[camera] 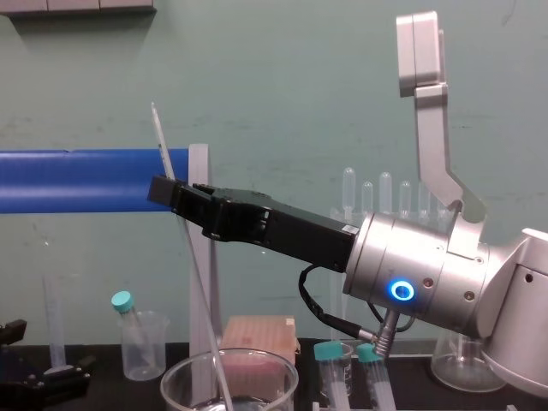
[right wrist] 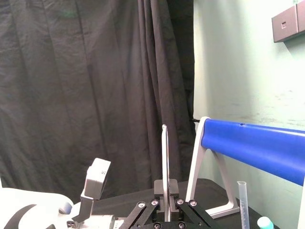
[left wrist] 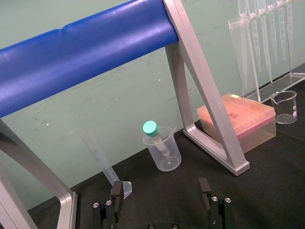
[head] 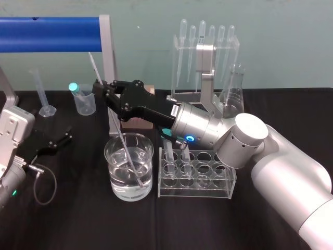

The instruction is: Hold the thermometer with one hand and immerse one end into the beaker, then reinsert it into the test tube rack.

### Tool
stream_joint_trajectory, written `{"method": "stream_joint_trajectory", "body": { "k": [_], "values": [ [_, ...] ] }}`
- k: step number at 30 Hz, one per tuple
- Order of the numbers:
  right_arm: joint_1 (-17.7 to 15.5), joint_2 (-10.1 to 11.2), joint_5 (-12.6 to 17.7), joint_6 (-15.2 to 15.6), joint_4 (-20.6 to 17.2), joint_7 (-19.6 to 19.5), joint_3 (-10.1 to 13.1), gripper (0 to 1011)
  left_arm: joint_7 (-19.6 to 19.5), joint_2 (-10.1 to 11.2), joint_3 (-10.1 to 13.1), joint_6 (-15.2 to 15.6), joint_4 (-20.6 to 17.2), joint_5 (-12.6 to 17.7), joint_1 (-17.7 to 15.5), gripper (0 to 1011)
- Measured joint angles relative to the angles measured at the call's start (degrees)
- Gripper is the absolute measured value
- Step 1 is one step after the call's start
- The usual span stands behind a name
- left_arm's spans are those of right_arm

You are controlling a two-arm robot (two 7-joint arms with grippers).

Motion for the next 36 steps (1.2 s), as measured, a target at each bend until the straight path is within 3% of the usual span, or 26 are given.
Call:
{"method": "stream_joint_trajectory", "body": {
  "k": [36],
  "values": [
    [0.0,0.0,0.0,0.0,0.0,0.0,0.0,57,0.0,0.0,0.0,0.0,0.0,0.0,0.0,1008]
  ]
}}
